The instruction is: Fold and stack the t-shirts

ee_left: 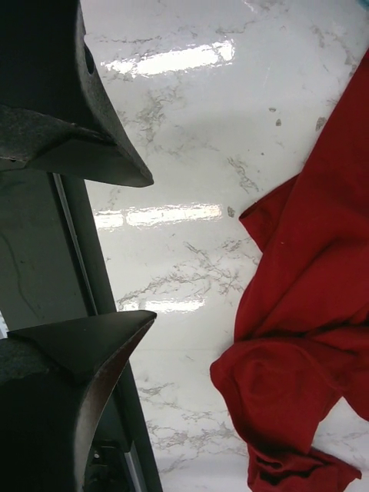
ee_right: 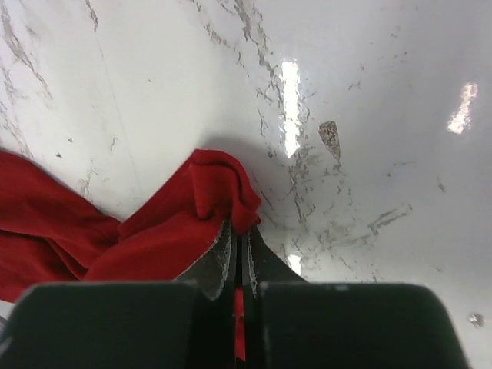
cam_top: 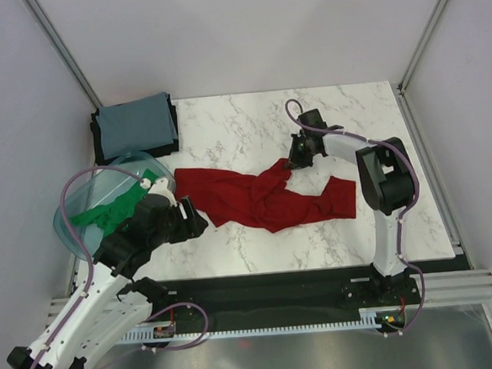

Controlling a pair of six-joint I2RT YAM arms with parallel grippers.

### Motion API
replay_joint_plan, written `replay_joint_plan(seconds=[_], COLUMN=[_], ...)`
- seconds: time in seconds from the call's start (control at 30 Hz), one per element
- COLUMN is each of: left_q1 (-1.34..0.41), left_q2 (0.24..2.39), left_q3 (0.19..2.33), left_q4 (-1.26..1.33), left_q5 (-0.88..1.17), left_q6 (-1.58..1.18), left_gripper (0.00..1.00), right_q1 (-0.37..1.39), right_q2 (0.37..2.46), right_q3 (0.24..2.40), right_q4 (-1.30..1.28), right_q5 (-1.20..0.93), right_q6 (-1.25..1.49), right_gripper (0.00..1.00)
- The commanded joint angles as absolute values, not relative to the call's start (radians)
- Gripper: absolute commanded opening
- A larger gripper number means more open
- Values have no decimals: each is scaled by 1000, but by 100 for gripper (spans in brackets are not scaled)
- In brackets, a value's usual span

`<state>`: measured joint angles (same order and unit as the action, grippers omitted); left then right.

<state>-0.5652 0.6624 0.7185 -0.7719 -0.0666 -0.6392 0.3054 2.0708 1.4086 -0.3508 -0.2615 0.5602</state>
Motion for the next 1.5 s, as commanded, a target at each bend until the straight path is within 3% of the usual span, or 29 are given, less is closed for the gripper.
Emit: replay_joint_plan(seconds=[0.0, 0.17, 0.23, 0.33, 0.47, 0.63, 0.9, 1.1, 1.33, 1.47], left_q1=[-569, -568, -568, -568, -568, -568, -522, -457, -457, -471], left_q2=[663, 712, 745, 827, 969, 1077, 1325, 1699, 2151, 2308], left_q3=[721, 770, 854, 970, 1057, 1091, 1143, 1432, 1886, 2035], left_q4=[-752, -742, -742, -742, -717, -663, -497, -469, -491, -518], left_q5=[-118, -158, -176, -206, -227, -201, -126, -15, 136, 192], left_q6=[-630, -647, -644, -621, -607, -630, -580, -421, -345, -367], left_gripper=[73, 72, 72, 72, 72, 72, 72, 72, 71, 71], right_q1=[327, 385, 388, 384, 380, 376, 376, 377, 377, 377], right_q2=[1968, 1745, 1617, 1415, 1159, 973, 945, 924, 951, 974], right_q3=[1530, 1836, 1847, 1757, 1472, 1260, 1102, 983, 931, 920], right_q4=[-466, -759, -840, -885, -874, -899, -907, -854, -828, -822], right_q5=[-183, 41, 173, 351, 362, 563, 344, 192, 176, 169], right_q6=[481, 336, 281, 244, 250, 321, 409, 449, 422, 413], right_gripper=[0, 0, 0, 0, 0, 0, 0, 0, 0, 0])
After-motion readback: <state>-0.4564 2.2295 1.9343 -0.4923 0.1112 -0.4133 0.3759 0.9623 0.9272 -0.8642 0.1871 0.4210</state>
